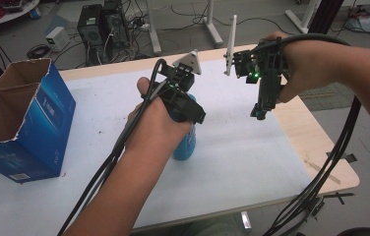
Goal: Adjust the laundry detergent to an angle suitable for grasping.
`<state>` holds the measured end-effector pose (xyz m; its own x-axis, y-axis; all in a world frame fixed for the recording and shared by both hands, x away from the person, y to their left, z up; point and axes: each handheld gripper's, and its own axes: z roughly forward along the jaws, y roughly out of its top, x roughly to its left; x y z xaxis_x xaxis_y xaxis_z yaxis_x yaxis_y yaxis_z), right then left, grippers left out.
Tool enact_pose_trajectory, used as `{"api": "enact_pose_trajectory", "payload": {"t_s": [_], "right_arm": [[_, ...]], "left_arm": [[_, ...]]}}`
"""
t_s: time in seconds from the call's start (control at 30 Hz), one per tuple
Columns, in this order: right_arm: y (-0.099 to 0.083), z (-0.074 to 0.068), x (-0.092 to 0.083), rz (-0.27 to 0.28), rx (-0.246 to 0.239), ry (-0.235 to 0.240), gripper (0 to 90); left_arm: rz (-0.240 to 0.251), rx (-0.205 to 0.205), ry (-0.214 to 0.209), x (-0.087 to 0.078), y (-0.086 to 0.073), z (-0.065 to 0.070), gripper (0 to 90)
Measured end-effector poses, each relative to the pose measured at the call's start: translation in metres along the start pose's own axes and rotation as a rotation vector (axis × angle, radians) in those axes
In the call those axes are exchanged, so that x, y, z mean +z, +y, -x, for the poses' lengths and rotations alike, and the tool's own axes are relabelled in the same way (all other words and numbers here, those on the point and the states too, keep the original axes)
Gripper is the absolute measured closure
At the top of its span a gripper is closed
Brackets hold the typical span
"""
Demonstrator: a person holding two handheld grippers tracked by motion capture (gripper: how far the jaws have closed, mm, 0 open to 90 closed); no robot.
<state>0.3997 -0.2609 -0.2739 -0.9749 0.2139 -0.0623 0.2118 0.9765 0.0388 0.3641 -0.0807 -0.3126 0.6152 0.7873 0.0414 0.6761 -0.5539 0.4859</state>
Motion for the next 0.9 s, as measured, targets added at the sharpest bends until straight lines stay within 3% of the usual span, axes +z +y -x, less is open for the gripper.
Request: {"api": "enact_pose_trajectory", "payload": {"t_s": [0.13, 0.47, 0.7, 0.8, 0.83, 0.9], "right_arm": [[0.001, -0.001, 0.001, -0.007, 0.007, 0.002, 2.3], [0.002, -0.002, 0.002, -0.002, 0.008, 0.003, 2.3], [0.005, -0.002, 0.001, -0.006, 0.006, 0.004, 2.3], [0.008, -0.003, 0.002, -0.011, -0.001, 0.005, 2.2], [0.010, -0.003, 0.002, -0.008, -0.006, 0.004, 2.2], [0.011, -0.003, 0.002, -0.006, -0.009, 0.002, 2.3]], "left_arm": [[0.001, -0.003, -0.001, 0.000, 0.000, 0.000, 37.1], [0.019, 0.043, -0.012, -0.007, -0.001, -0.004, 37.9], [0.016, 0.068, -0.066, -0.020, -0.004, -0.013, 37.8], [0.013, 0.110, -0.095, -0.028, -0.006, -0.016, 37.8], [0.008, 0.138, -0.123, -0.035, -0.007, -0.018, 37.8], [0.007, 0.149, -0.137, -0.038, -0.008, -0.020, 37.8]]}}
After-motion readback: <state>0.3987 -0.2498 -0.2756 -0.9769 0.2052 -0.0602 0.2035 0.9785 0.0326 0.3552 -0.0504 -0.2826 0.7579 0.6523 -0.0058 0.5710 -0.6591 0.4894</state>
